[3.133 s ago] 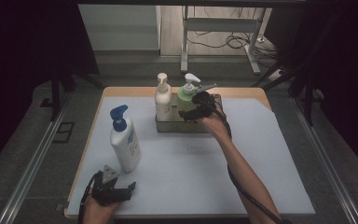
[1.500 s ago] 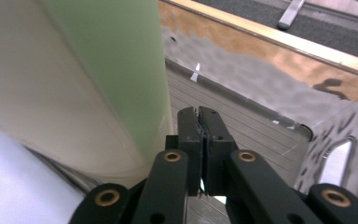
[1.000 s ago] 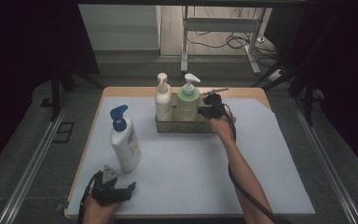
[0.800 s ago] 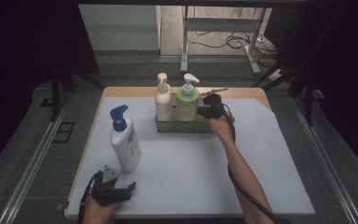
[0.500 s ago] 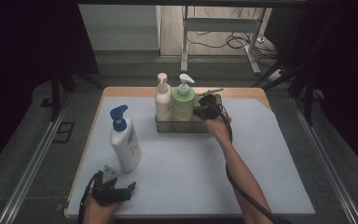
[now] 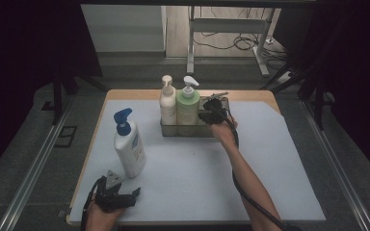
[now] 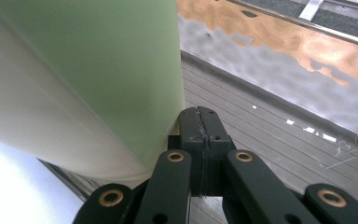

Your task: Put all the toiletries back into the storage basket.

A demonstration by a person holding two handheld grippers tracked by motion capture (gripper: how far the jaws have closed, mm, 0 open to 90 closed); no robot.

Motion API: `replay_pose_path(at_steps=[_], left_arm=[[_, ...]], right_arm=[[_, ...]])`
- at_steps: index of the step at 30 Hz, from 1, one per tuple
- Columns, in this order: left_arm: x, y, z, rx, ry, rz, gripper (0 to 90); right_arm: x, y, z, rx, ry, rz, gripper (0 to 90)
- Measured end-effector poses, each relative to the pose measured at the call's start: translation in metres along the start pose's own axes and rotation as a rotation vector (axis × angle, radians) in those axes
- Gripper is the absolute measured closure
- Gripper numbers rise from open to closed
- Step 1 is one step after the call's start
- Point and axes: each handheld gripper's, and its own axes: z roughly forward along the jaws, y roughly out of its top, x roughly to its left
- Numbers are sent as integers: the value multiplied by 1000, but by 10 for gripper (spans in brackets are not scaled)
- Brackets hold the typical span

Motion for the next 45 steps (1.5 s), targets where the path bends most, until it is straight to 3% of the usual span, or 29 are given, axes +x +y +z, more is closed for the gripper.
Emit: replay_pose_path(at_steps=[6, 22, 31, 36, 37, 45], left_arm=[[0, 0, 0, -1, 2, 3, 106], [0, 0, 0, -2, 1, 2, 107], [0, 0, 0, -3, 2, 1, 107], [0, 0, 0, -2, 2, 1, 107], [0, 0, 0, -2, 2, 1, 107], [0, 0, 0, -3, 2, -1, 107]], right_arm=[[0, -6, -4, -11, 15, -4, 885], [-3, -11, -24, -22, 42, -17, 739], [4, -15, -42, -40, 63, -54, 567], [5, -22, -52, -45, 78, -57, 444], [5, -24, -56, -46, 85, -57, 377], [6, -31, -68, -52, 98, -92, 249]])
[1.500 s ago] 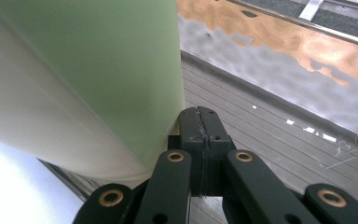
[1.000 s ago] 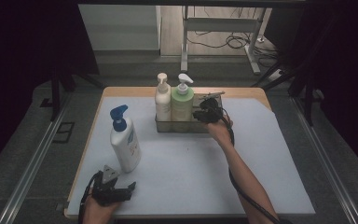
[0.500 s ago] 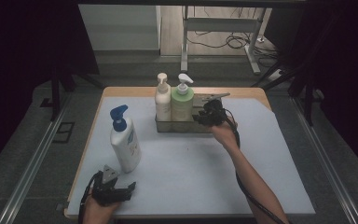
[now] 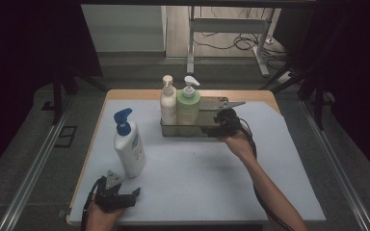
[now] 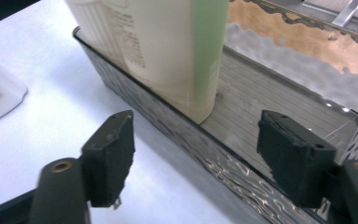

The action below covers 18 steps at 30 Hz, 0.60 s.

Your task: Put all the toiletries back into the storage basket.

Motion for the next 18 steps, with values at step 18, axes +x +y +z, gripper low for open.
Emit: replay_pose_path(at_steps=[18], left_arm=[[0, 0, 0, 0, 0, 1, 107]], right_arm=[[23, -15, -27, 27, 38, -128, 58]])
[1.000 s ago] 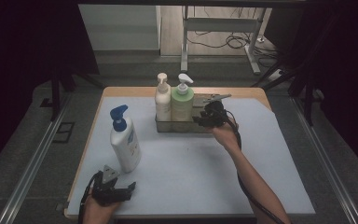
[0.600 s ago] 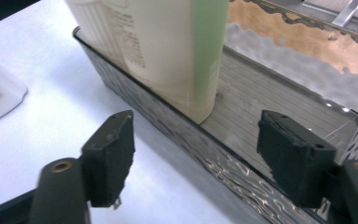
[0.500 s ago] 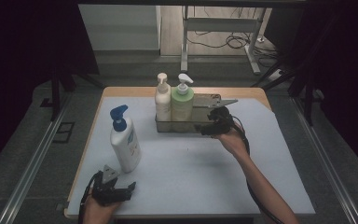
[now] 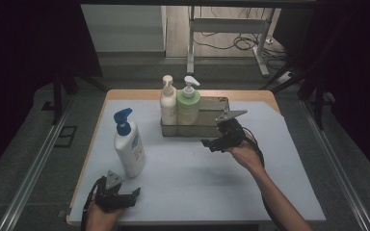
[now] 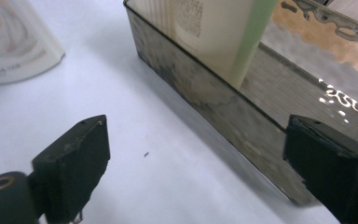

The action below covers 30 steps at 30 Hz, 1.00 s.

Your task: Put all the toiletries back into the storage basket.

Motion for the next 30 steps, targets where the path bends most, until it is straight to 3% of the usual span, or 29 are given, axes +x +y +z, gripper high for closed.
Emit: replay_pose_path(at_steps=[10, 20, 30], left_arm=[[0, 0, 0, 0, 0, 1, 107], [0, 0, 0, 1, 0, 0, 107], [0, 0, 0, 1, -1, 1, 107]], right_arm=[[7, -10, -21, -19, -8, -22, 13], [10, -34, -41, -39, -18, -35, 5], [6, -64, -62, -44, -60, 17, 0]])
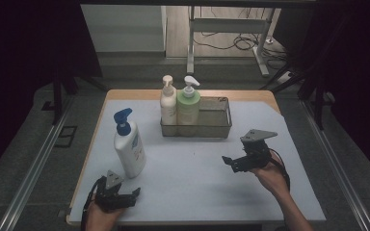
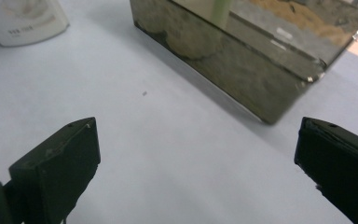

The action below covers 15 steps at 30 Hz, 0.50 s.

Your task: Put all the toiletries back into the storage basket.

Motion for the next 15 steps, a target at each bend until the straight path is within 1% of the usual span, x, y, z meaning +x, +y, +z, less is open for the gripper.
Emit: replay_pose_path(at_steps=[2, 3, 4, 6, 7, 8, 9, 10, 15], left_arm=[[0, 0, 0, 0, 0, 1, 108], [0, 0, 0, 0, 0, 1, 108], [0, 0, 0, 1, -1, 1, 108], [0, 0, 0, 2, -1, 1, 109], [0, 0, 0, 0, -1, -1, 109], [0, 0, 0, 2, -1, 0, 110], [0, 0, 0, 2, -1, 0, 110], [0, 0, 0, 3, -2, 0, 110], [1, 1, -1, 5, -4, 0, 118]], right_arm=[[-1, -7, -2, 6, -7, 10, 0], [0, -15, -3, 9, -11, 19, 1], [0, -15, -3, 9, -11, 19, 1], [0, -23, -2, 12, -16, 26, 1], [0, -32, -1, 25, -13, 29, 0], [1, -36, 0, 28, -17, 33, 0], [1, -36, 0, 28, -17, 33, 0], [1, -40, 1, 31, -21, 35, 1], [2, -59, 6, 41, -13, 61, 1]])
